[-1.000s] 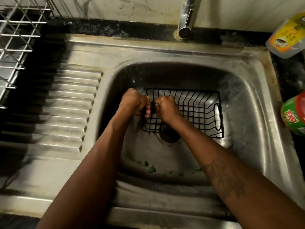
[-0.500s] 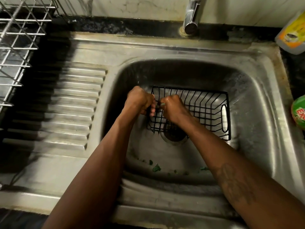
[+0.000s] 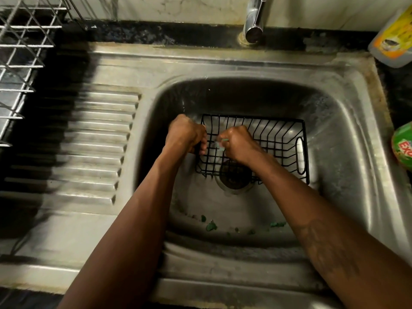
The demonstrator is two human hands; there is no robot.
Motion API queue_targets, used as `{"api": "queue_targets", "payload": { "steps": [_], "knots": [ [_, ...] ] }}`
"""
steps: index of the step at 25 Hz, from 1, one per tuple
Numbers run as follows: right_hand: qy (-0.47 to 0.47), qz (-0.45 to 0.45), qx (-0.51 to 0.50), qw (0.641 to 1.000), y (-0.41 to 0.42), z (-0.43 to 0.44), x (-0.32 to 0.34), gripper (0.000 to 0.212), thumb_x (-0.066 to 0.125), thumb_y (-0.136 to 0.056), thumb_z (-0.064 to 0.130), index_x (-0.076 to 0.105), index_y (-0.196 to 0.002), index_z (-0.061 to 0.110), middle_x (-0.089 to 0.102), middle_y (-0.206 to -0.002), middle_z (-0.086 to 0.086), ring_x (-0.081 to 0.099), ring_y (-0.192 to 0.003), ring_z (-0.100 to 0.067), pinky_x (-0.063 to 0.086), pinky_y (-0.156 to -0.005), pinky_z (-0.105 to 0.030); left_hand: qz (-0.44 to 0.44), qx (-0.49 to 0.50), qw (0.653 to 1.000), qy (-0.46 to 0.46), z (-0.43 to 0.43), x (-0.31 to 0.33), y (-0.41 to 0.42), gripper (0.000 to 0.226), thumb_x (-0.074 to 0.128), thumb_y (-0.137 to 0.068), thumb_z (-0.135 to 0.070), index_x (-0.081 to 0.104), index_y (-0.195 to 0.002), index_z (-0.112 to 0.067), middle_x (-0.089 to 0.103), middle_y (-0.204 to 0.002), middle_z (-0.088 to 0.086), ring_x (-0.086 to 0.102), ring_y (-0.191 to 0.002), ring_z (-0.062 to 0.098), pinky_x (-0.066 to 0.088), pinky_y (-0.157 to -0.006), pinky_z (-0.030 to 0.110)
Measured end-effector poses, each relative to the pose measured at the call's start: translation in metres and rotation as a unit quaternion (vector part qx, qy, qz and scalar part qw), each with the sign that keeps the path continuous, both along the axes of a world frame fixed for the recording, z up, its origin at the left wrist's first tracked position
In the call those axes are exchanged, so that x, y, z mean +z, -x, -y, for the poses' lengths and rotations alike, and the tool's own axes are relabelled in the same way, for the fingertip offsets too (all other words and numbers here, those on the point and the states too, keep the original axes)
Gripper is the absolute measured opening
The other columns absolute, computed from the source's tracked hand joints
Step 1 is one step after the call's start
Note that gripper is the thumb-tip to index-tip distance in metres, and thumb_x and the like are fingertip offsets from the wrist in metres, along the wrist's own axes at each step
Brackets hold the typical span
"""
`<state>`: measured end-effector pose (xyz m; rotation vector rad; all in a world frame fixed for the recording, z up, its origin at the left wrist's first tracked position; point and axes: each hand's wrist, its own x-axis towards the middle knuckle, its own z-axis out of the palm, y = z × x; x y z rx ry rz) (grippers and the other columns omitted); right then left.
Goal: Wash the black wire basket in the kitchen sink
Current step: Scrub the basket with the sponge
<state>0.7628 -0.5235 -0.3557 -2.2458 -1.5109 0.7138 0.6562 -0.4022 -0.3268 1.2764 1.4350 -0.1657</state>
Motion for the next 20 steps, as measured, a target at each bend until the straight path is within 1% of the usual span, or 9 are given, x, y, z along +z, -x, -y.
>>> {"api": "queue_targets", "payload": {
  "steps": [2, 4, 6, 7, 10, 12, 14, 16, 20],
  "knots": [
    [0.097, -0.051, 0.084, 0.990, 0.001, 0.016, 0.009, 0.025, 0.072, -0.087, 0.000, 0.078, -0.102, 0.019, 0.070, -0.100, 0.009, 0.063, -0.094, -0.004, 0.049, -0.081, -0.018, -0.012, 0.007, 1.000, 0.003, -0.002, -0.001, 0.001, 0.038, 0.046, -0.106, -0.019, 0.057, -0.071, -0.012, 0.053, -0.052, 0.005, 0.053, -0.036, 0.020, 0.052, -0.048, 0.035],
    [0.163, -0.057, 0.152, 0.973, -0.001, 0.026, 0.012, 0.035, 0.071, -0.086, -0.001, 0.078, -0.106, 0.026, 0.072, -0.110, 0.010, 0.063, -0.100, -0.005, 0.053, -0.090, -0.024, -0.013, 0.013, 1.000, 0.009, -0.003, -0.002, 0.003, 0.037, 0.045, -0.105, -0.018, 0.057, -0.071, -0.013, 0.054, -0.051, 0.005, 0.053, -0.036, 0.020, 0.052, -0.050, 0.035],
    [0.136, -0.063, 0.127, 0.981, -0.002, 0.025, 0.007, 0.030, 0.071, -0.087, 0.000, 0.078, -0.100, 0.026, 0.072, -0.107, 0.010, 0.065, -0.099, -0.005, 0.055, -0.092, -0.028, -0.011, 0.007, 1.000, 0.006, -0.003, -0.003, 0.003, 0.035, 0.044, -0.105, -0.017, 0.058, -0.073, -0.012, 0.055, -0.054, 0.006, 0.054, -0.037, 0.021, 0.052, -0.051, 0.035],
    [0.090, -0.063, 0.073, 0.991, -0.005, 0.019, 0.004, 0.026, 0.070, -0.088, 0.001, 0.078, -0.095, 0.024, 0.072, -0.103, 0.007, 0.065, -0.097, -0.007, 0.057, -0.091, -0.030, -0.008, 0.005, 1.000, 0.002, -0.002, -0.003, 0.002, 0.035, 0.044, -0.105, -0.017, 0.058, -0.073, -0.012, 0.055, -0.055, 0.006, 0.054, -0.036, 0.020, 0.052, -0.049, 0.035],
    [-0.044, -0.009, -0.097, 0.994, -0.012, 0.008, -0.004, 0.017, 0.062, -0.096, 0.009, 0.074, -0.091, 0.020, 0.068, -0.093, -0.001, 0.063, -0.083, -0.010, 0.059, -0.073, -0.032, -0.003, 0.000, 1.000, -0.006, 0.000, -0.002, 0.002, 0.037, 0.043, -0.107, -0.018, 0.056, -0.074, -0.011, 0.054, -0.059, 0.007, 0.054, -0.039, 0.020, 0.052, -0.042, 0.031],
    [-0.039, 0.004, -0.051, 0.998, -0.011, 0.010, -0.002, 0.019, 0.063, -0.095, 0.007, 0.073, -0.085, 0.020, 0.066, -0.087, 0.003, 0.062, -0.078, -0.007, 0.059, -0.071, -0.032, -0.013, 0.002, 1.000, -0.018, -0.002, -0.003, 0.001, 0.036, 0.045, -0.107, -0.019, 0.058, -0.074, -0.011, 0.056, -0.060, 0.006, 0.056, -0.045, 0.021, 0.054, -0.045, 0.033],
    [0.043, -0.034, 0.052, 0.997, -0.005, 0.023, 0.006, 0.017, 0.069, -0.090, 0.003, 0.076, -0.093, 0.019, 0.069, -0.096, 0.008, 0.064, -0.087, -0.004, 0.058, -0.084, -0.026, -0.022, 0.007, 0.999, -0.024, -0.002, -0.003, 0.002, 0.035, 0.048, -0.106, -0.022, 0.059, -0.074, -0.013, 0.058, -0.057, 0.005, 0.059, -0.044, 0.021, 0.054, -0.051, 0.035],
    [0.096, -0.043, 0.134, 0.985, 0.000, 0.032, 0.008, 0.016, 0.076, -0.086, 0.006, 0.079, -0.095, 0.019, 0.074, -0.098, 0.008, 0.067, -0.092, -0.003, 0.056, -0.089, -0.024, -0.025, 0.016, 0.999, -0.026, -0.002, -0.003, 0.003, 0.034, 0.047, -0.105, -0.022, 0.059, -0.074, -0.014, 0.056, -0.053, 0.003, 0.057, -0.040, 0.019, 0.054, -0.051, 0.035],
    [0.074, -0.044, 0.073, 0.994, 0.003, 0.028, 0.008, 0.015, 0.088, -0.076, 0.020, 0.076, -0.084, 0.024, 0.068, -0.091, 0.011, 0.062, -0.088, -0.001, 0.053, -0.080, -0.020, -0.026, 0.014, 0.999, -0.026, -0.002, -0.001, 0.002, 0.033, 0.047, -0.105, -0.020, 0.060, -0.075, -0.012, 0.058, -0.056, 0.006, 0.059, -0.042, 0.022, 0.055, -0.052, 0.036]
  ]
}}
